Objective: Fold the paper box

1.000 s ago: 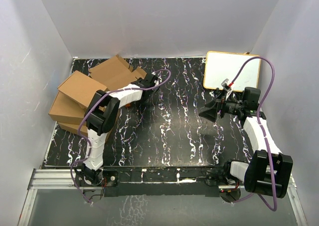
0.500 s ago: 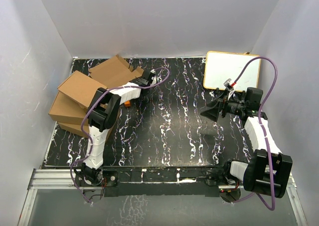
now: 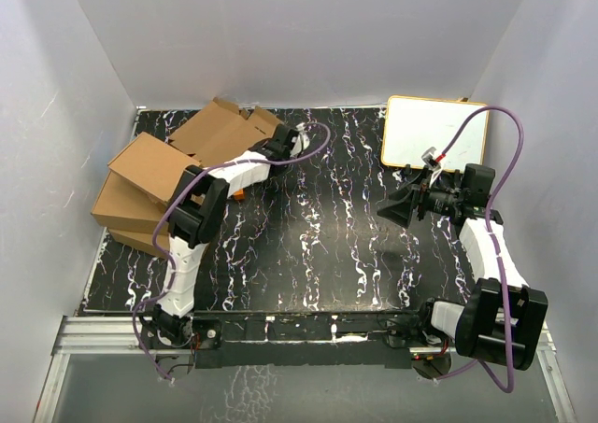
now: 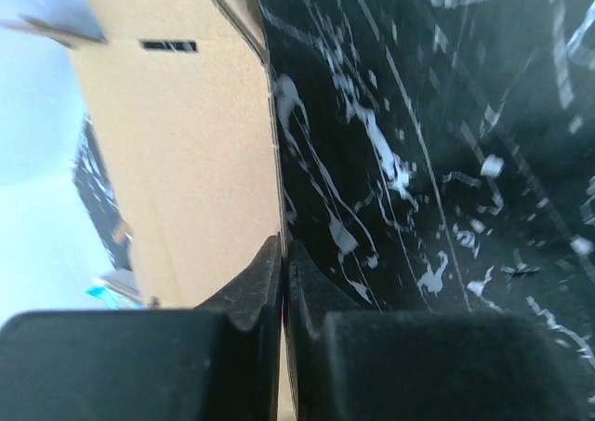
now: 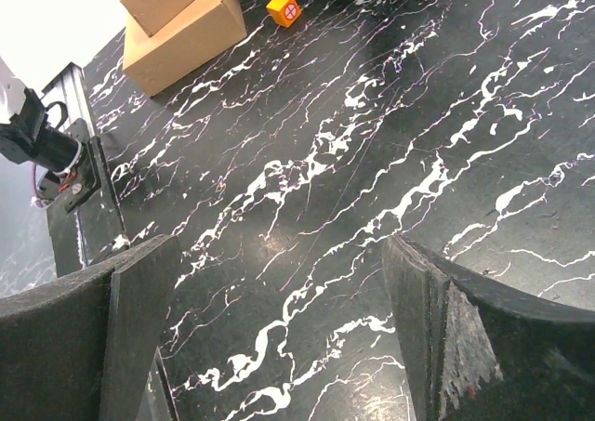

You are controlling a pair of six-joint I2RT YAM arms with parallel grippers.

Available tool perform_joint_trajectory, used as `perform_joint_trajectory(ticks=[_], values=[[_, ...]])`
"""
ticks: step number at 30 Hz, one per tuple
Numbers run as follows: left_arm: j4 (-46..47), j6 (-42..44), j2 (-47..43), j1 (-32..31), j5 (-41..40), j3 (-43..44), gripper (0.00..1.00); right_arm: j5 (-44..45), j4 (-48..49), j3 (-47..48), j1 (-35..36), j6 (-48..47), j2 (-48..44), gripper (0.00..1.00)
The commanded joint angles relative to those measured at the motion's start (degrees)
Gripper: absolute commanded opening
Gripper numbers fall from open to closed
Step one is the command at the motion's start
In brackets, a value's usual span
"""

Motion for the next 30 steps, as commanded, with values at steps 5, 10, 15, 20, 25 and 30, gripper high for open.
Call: perform_joint_trajectory(ticks=[5,10,15,20,25,30], values=[[-11.16,-3.03,-6.91,-11.38,-1.63,13.89,0.0,-3.08,4.31,0.26,-1.72,-2.03,-1.52,0.98],[-21.93,-15.98,-9.82,-20.34,-0.72,12.78,0.0,-2.73,4.05,0.34,-3.92,-2.05,-3.6,0.99],[-23.48,-28.97,-15.75,-31.19,0.21,3.08,0.0,1.17,3.69,0.09,-8.0,-1.93,-6.64,0.99],[-22.46,-40.13,-18.76,-40.31,-0.45,-5.88,0.0,3.95,3.27,-0.56,-10.8,-1.74,-8.03,0.99],[-19.91,-48.21,-20.9,-44.41,0.51,-11.64,0.0,3.59,3.32,-1.37,-12.0,-1.74,-8.13,0.98],[-14.55,-51.47,-23.71,-45.62,2.8,-14.3,0.28,3.59,3.34,-1.73,-12.05,-1.95,-7.57,0.98]])
